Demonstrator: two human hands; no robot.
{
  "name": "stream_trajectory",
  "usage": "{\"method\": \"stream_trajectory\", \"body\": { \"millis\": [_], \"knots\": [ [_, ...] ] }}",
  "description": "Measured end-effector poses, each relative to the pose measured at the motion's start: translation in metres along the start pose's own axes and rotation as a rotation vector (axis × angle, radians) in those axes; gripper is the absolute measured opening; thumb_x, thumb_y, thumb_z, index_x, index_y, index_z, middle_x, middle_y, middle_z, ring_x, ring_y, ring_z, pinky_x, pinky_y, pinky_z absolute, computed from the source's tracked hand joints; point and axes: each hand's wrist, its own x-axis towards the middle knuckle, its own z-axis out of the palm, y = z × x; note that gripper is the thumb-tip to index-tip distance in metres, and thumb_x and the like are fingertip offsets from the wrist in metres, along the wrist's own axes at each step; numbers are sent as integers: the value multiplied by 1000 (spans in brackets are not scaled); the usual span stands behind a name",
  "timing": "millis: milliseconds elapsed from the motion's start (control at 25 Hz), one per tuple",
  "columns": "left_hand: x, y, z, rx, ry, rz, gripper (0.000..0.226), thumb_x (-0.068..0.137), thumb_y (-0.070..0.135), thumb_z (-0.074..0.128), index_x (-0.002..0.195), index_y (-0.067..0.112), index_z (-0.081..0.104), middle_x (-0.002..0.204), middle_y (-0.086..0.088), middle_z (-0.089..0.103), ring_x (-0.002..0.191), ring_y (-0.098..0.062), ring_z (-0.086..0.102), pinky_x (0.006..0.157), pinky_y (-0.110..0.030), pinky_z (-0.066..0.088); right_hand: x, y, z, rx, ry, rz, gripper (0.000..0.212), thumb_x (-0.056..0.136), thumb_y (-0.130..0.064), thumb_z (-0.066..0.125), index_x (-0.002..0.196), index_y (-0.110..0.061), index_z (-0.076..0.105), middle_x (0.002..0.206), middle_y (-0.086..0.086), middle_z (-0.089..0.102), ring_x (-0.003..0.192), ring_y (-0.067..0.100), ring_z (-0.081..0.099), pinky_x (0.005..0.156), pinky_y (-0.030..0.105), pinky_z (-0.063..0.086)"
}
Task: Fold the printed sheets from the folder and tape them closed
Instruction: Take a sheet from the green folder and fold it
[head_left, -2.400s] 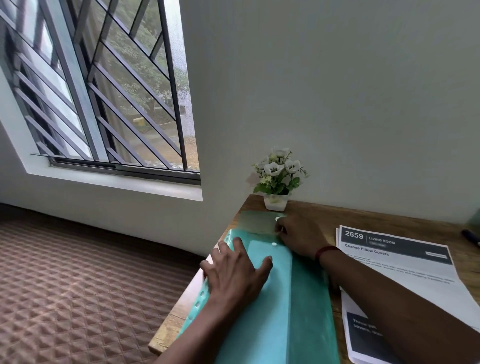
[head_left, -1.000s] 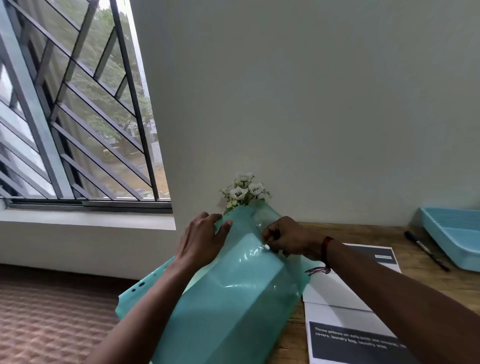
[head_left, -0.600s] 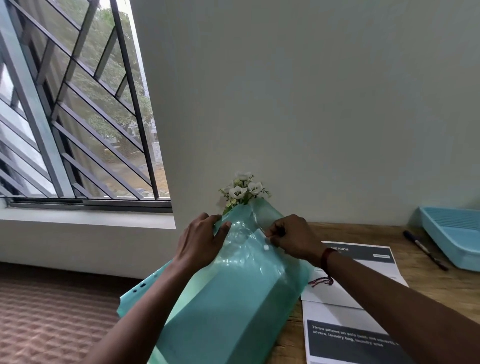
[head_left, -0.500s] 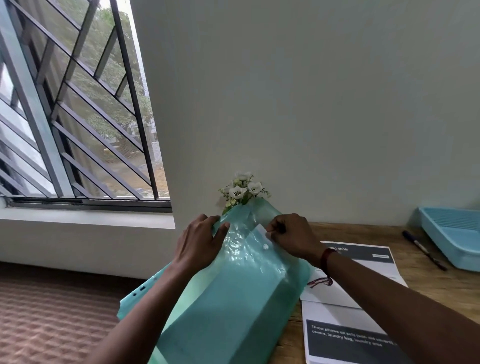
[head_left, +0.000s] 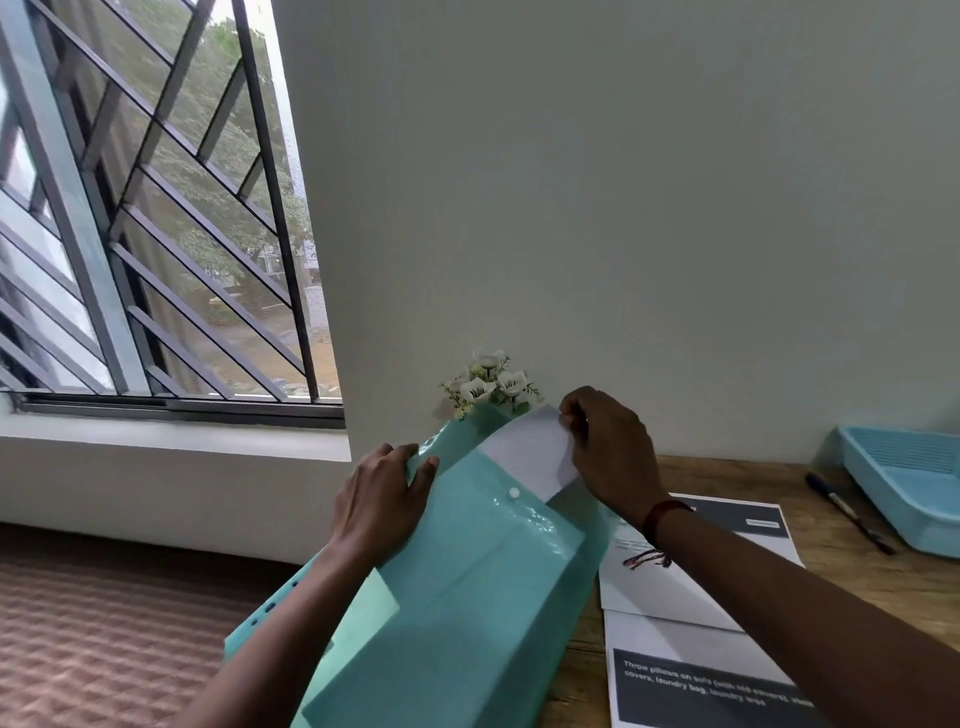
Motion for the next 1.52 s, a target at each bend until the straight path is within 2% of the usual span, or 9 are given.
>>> {"method": "stream_trajectory", "body": {
  "millis": [280, 560, 760, 920, 1120, 1240, 1320, 1440, 1520],
  "knots": [
    [-7, -16, 3, 10, -5, -152, 47, 95, 52, 47, 124, 19, 63, 112, -9, 63, 102, -34, 60, 77, -38, 47, 7, 1, -34, -154, 199, -126, 18, 84, 0, 58, 97, -13, 59, 95, 8, 62, 68, 34, 61, 57, 35, 49],
    [-12, -26, 9, -42, -10, -304, 48, 95, 51, 48, 124, 16, 64, 119, -12, 64, 108, -34, 59, 82, -38, 46, 16, 24, -83, -71, 394, -87, 18, 85, 0, 52, 97, -8, 63, 97, 10, 64, 83, 27, 61, 70, 25, 41],
    [-19, -30, 18, -48, -5, -359, 44, 95, 46, 50, 119, 14, 67, 114, -16, 67, 105, -36, 61, 79, -37, 46, 10, 50, -115, -8, 518, -7, 19, 84, 4, 51, 97, -3, 62, 96, 16, 65, 86, 30, 61, 77, 33, 47],
    [-23, -35, 28, -66, -22, -397, 41, 95, 45, 51, 109, 12, 71, 101, -16, 70, 94, -36, 63, 71, -35, 47, -9, 58, -133, 117, 532, 175, 11, 90, 0, 58, 99, -6, 61, 93, 7, 64, 78, 22, 58, 69, 4, 37],
    [-26, -33, 38, -47, -44, -428, 38, 94, 43, 53, 100, 10, 72, 94, -19, 70, 89, -36, 63, 67, -34, 44, -39, 80, -149, 269, 535, 380, 12, 92, -5, 59, 101, -13, 60, 96, 3, 60, 75, -1, 54, 77, 15, 44],
    [-30, -29, 41, 8, -58, -472, 37, 93, 43, 54, 100, 11, 71, 100, -19, 69, 93, -37, 62, 68, -33, 42, -63, 110, -150, 267, 530, 472, 11, 92, -3, 59, 102, -8, 61, 96, 6, 60, 74, -18, 53, 74, 1, 39],
    [-34, -26, 40, 42, -37, -487, 36, 91, 43, 55, 97, 11, 72, 100, -19, 69, 93, -37, 62, 68, -33, 41, -76, 130, -147, 254, 506, 554, 12, 92, -4, 60, 103, -8, 62, 98, 11, 63, 77, -10, 56, 78, 6, 40],
    [-37, -22, 41, 103, -1, -496, 36, 89, 43, 57, 94, 11, 73, 97, -18, 69, 90, -37, 63, 67, -34, 41, -89, 151, -144, 273, 426, 663, 13, 92, -11, 61, 97, -23, 61, 102, 15, 66, 90, 21, 59, 74, 13, 45],
    [-41, -20, 42, 144, 7, -498, 37, 87, 45, 61, 95, 11, 74, 97, -18, 70, 90, -36, 64, 67, -34, 43, -91, 159, -144, 275, 410, 697, 15, 92, -13, 62, 92, -27, 59, 101, 16, 67, 80, 20, 59, 67, 10, 46]
  ]
}}
